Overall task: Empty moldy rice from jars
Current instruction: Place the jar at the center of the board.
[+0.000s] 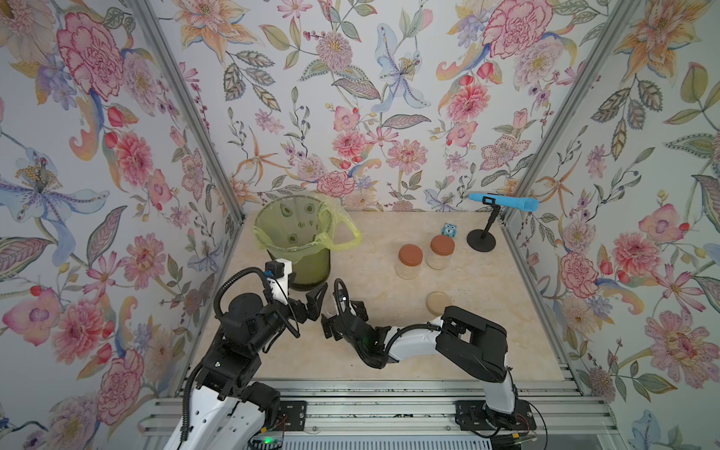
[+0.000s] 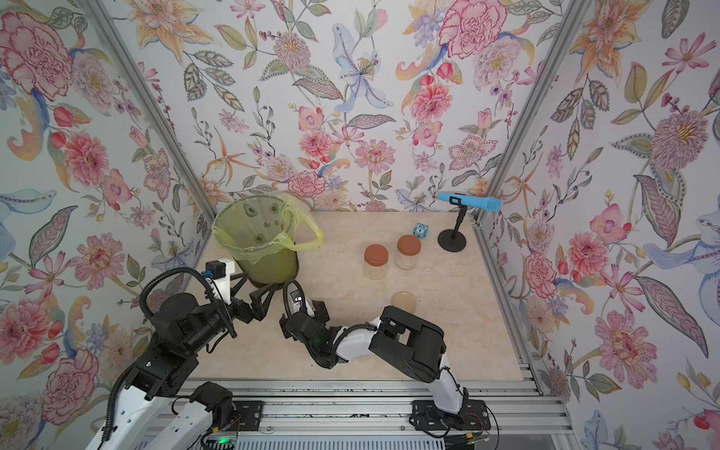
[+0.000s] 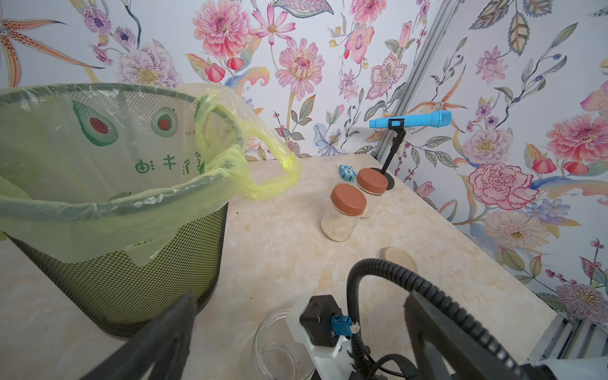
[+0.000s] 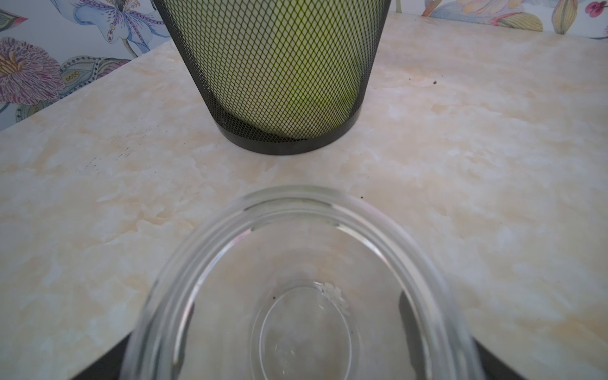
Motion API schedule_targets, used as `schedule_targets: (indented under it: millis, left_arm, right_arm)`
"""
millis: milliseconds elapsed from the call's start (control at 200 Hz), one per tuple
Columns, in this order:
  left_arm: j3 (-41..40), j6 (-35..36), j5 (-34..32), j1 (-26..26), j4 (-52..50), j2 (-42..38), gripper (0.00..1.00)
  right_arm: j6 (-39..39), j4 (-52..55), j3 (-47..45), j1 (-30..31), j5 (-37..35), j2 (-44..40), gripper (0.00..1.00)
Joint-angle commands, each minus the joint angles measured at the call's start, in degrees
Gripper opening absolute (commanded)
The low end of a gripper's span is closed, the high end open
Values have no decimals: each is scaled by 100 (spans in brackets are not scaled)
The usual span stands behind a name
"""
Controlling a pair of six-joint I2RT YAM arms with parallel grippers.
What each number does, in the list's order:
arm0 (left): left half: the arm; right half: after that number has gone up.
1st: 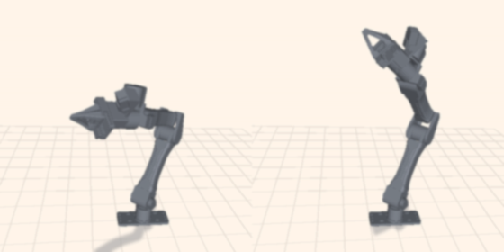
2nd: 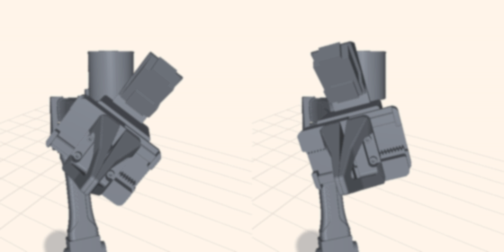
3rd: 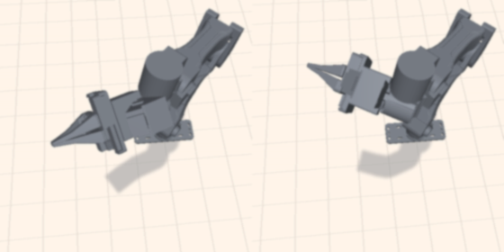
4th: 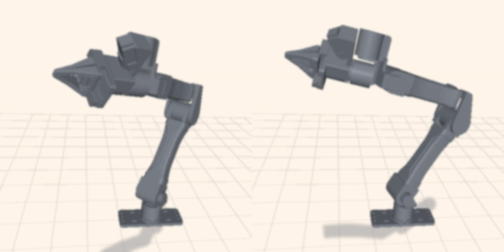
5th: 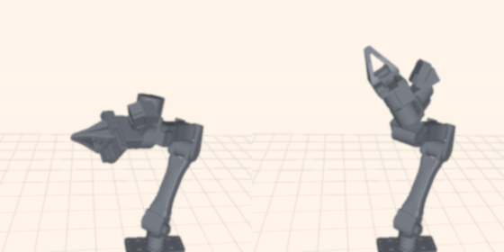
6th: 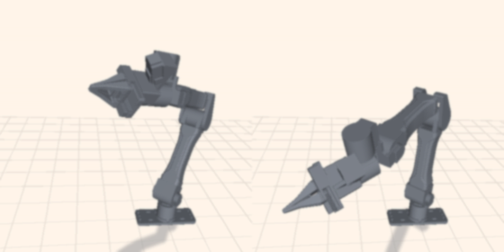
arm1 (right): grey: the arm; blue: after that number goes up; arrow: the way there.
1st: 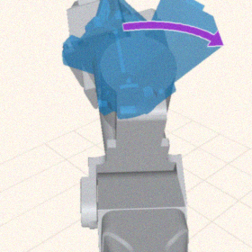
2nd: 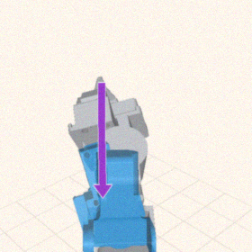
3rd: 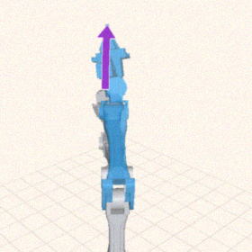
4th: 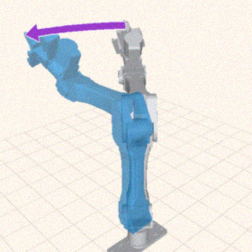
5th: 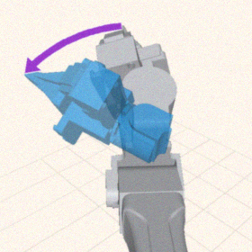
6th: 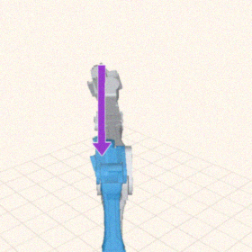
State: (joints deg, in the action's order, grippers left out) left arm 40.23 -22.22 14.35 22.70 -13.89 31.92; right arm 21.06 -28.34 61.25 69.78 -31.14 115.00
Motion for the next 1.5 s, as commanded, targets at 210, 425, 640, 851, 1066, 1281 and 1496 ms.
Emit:
schedule_targets:
  millis: [210,425,640,851,1066,1281,1496]
  left_arm:
    - [281,330,-132,42,723,429,100]
    - [455,514,-162,42,1065,781,100]
    - [659,643,-108,42,1307,1073,100]
    - [831,821,-73,39,1444,1291,100]
    - [1156,980,61,42,1519,1640,100]
    - [1839,1103,388,42,1243,2223,100]
    - [2612,1132,562,42,869,2832,100]
  right_arm:
    - [-288,857,-30,-51,857,-756,100]
    - [-350,1532,36,-121,1296,-1102,100]
    - [-431,1993,-2,-282,1490,-1464,100]
    - [-501,2563,49,-679,2260,-1903,100]
    - [-423,4118,744,-1283,3262,-1937,99]
    - [-483,4609,955,-1816,3642,-2178,100]
    - [-480,5032,1373,-2394,3831,-2295,100]
